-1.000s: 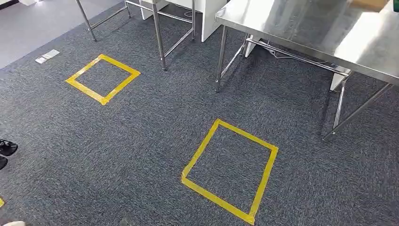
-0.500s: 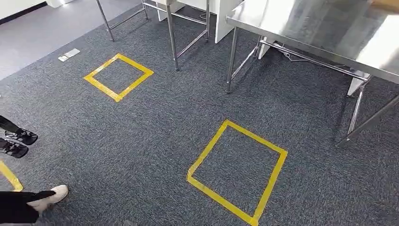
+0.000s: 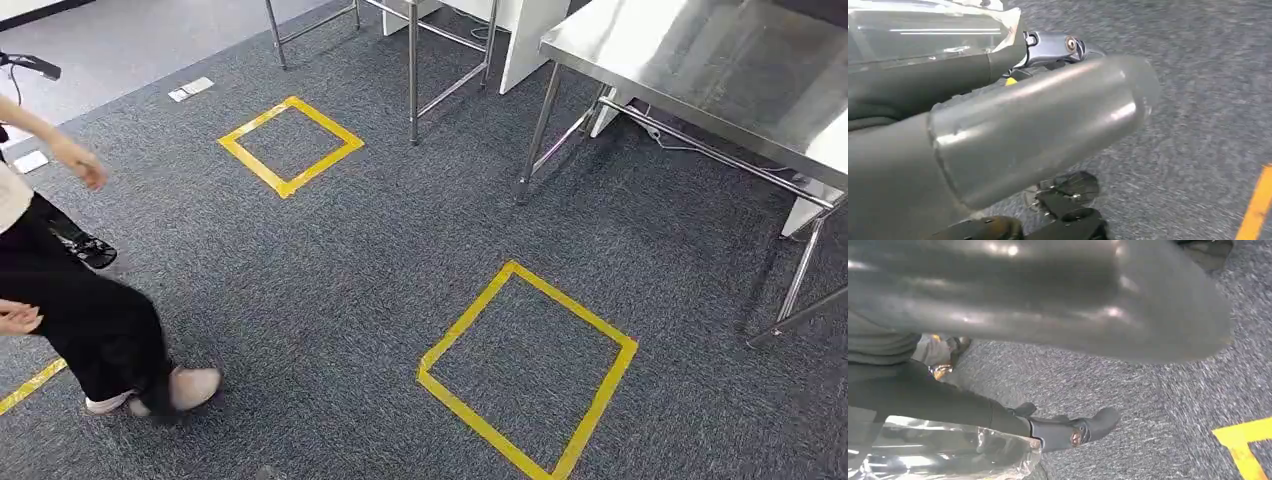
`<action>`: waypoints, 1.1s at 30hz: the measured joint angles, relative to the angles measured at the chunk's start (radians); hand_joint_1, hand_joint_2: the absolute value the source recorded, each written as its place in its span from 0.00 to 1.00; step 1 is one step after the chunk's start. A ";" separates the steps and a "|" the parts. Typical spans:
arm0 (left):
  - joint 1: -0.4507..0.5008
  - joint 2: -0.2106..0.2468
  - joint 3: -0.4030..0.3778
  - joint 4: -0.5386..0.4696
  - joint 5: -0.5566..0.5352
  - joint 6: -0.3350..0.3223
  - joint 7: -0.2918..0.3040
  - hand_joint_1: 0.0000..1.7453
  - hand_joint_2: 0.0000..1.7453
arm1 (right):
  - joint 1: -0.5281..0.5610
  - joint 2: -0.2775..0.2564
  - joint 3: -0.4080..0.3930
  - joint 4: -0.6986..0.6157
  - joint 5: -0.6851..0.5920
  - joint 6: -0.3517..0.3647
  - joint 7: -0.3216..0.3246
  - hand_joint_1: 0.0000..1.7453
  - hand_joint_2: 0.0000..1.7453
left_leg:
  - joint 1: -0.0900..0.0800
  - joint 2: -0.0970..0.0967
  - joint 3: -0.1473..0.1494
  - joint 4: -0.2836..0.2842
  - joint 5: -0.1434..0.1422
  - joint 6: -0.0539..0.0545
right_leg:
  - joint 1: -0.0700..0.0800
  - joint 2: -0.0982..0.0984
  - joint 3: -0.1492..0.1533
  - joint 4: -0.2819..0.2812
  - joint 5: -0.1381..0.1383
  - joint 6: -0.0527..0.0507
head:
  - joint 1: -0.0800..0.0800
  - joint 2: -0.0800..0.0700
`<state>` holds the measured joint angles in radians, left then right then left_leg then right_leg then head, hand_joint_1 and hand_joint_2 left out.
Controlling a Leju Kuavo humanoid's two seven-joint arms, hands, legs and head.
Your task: Take the parts from the cabinet and place them on the table.
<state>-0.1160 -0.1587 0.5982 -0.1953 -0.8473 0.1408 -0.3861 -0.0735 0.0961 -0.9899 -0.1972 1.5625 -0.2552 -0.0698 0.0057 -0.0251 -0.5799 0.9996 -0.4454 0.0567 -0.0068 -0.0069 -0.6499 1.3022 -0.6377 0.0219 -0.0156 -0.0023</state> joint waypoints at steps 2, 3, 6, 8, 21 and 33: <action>0.001 0.000 0.000 0.000 -0.001 0.000 0.003 0.00 0.00 | 0.000 -0.001 0.003 0.000 0.000 0.000 0.000 0.00 0.00 | 0.000 -0.017 0.001 0.001 0.003 -0.003 | -0.002 0.003 0.066 -0.129 0.063 0.018 | 0.001 0.000; 0.000 -0.001 0.000 0.000 -0.001 -0.001 0.003 0.00 0.00 | -0.001 -0.002 0.005 0.000 0.000 0.000 0.000 0.00 0.00 | 0.001 -0.024 0.001 0.001 0.004 -0.006 | -0.006 0.009 0.114 -0.224 0.100 0.025 | 0.001 0.000; -0.001 -0.002 0.000 0.000 -0.001 -0.002 0.003 0.00 0.00 | -0.001 -0.002 0.013 0.000 0.000 -0.001 0.000 0.00 0.00 | -0.007 -0.037 -0.003 0.005 0.007 -0.021 | -0.003 0.026 0.146 -0.317 0.128 0.011 | -0.001 0.000; 0.001 -0.002 0.000 0.000 -0.001 -0.002 0.003 0.00 0.00 | -0.001 -0.002 0.021 0.000 0.000 -0.003 0.003 0.00 0.00 | -0.002 -0.042 -0.004 0.000 0.011 -0.034 | 0.006 0.021 0.146 -0.316 0.131 0.000 | 0.000 0.000; -0.004 0.000 0.000 0.000 -0.011 0.000 0.005 0.00 0.00 | 0.002 0.002 0.049 0.000 0.000 -0.012 0.007 0.00 0.00 | 0.006 0.062 0.010 0.011 -0.017 -0.046 | 0.009 -0.049 0.149 -0.320 0.137 -0.017 | -0.005 0.000; 0.012 -0.005 0.001 0.000 -0.008 0.010 0.005 0.00 0.00 | 0.009 -0.004 0.095 0.000 0.000 -0.005 0.008 0.00 0.00 | 0.003 -0.015 0.004 -0.006 0.006 -0.008 | -0.007 0.003 0.082 -0.169 0.078 0.028 | 0.000 0.000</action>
<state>-0.1041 -0.1640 0.5989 -0.1949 -0.8557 0.1507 -0.3811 -0.0644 0.0919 -0.8949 -0.1972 1.5621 -0.2602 -0.0614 0.0092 -0.0399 -0.5760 0.9933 -0.4396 0.0482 -0.0137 -0.0039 -0.5677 1.1330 -0.5593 0.0501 -0.0160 -0.0023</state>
